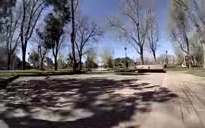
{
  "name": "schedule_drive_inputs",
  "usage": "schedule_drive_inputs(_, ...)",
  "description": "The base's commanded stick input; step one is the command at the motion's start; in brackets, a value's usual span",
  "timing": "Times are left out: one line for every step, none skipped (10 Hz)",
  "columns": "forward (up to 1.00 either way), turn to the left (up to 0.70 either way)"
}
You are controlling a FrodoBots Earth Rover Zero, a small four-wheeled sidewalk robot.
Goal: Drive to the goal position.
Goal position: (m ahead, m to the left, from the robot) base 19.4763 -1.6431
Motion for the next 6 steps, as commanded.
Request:
schedule_drive_inputs(0.85, 0.0)
schedule_drive_inputs(0.85, 0.0)
schedule_drive_inputs(0.85, 0.0)
schedule_drive_inputs(0.85, 0.0)
schedule_drive_inputs(0.85, 0.0)
schedule_drive_inputs(0.85, 0.0)
